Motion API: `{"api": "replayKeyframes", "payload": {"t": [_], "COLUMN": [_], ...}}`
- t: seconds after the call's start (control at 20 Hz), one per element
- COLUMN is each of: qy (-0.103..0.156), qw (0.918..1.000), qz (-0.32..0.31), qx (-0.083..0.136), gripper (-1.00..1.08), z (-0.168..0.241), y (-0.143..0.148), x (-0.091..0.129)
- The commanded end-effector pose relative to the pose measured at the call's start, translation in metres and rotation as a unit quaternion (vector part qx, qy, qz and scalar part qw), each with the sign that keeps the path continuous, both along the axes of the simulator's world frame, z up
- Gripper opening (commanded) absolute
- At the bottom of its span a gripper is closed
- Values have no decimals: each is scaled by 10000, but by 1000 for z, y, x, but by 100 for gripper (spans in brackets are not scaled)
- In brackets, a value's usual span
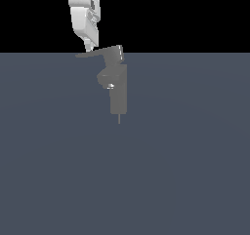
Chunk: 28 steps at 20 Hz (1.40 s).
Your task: Turn on the faucet by rotating a designated handle.
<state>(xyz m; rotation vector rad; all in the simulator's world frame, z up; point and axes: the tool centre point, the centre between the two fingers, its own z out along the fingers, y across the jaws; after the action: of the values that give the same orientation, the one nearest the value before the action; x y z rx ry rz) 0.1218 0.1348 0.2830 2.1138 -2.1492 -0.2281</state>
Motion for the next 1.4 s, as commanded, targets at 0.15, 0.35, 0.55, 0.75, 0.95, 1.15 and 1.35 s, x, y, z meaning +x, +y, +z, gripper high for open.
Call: {"api": "replayKeyframes", "payload": {"t": [0.15,0.35,0.55,0.75,0.95,1.15,1.35], "qy": [30,39,39,41,41,41,41], "qw": [9996,9994,9994,9994,9994,9994,9994], "qz": [-257,-324,-326,-322,-322,-322,-322], "qx": [-92,-117,-118,-118,-118,-118,-118], "gripper": [-100,-100,-100,-100,-100,-100,-100], "z": [-16,-21,-21,-20,-18,-17,-15], "y": [6,7,7,8,9,10,11], "x": [7,8,8,3,-4,-12,-20]}}
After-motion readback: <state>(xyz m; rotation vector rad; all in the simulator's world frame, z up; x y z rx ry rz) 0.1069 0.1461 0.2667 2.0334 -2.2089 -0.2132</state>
